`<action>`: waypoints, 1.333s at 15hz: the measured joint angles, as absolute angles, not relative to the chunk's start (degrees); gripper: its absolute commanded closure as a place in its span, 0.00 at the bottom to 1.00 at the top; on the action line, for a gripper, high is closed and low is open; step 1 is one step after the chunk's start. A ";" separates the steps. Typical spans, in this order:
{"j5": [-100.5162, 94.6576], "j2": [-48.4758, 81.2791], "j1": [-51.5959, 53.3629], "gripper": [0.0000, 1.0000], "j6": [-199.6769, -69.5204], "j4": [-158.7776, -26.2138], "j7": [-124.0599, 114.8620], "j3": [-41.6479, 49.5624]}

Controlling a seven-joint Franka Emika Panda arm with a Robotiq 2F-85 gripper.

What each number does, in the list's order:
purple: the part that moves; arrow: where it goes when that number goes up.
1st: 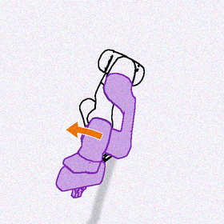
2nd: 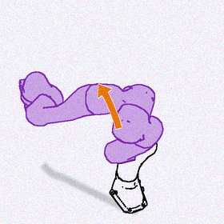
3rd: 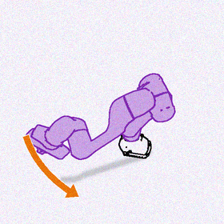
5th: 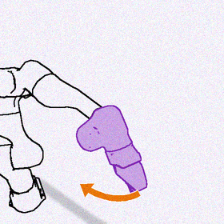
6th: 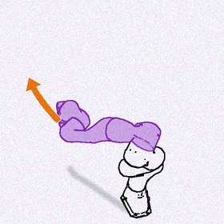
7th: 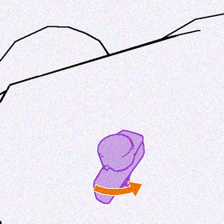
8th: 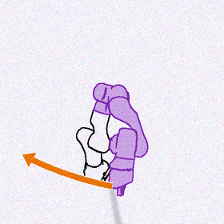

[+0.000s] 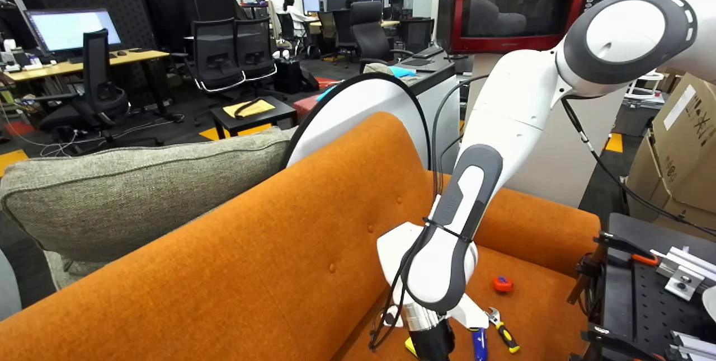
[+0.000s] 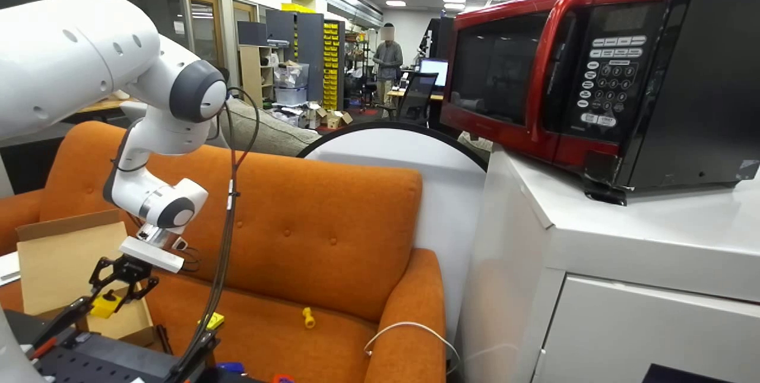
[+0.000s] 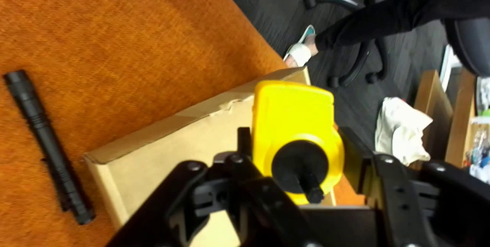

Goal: Put the yellow and black object in the box

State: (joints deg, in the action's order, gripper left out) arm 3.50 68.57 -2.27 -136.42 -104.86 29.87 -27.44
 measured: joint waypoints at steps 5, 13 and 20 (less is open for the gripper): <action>1.47 72.01 3.22 0.68 -125.38 -96.73 36.16 -28.00; 1.44 78.24 13.67 0.03 -116.75 -78.51 37.02 -26.25; 1.30 78.12 12.42 0.00 -115.98 -75.46 37.32 -21.18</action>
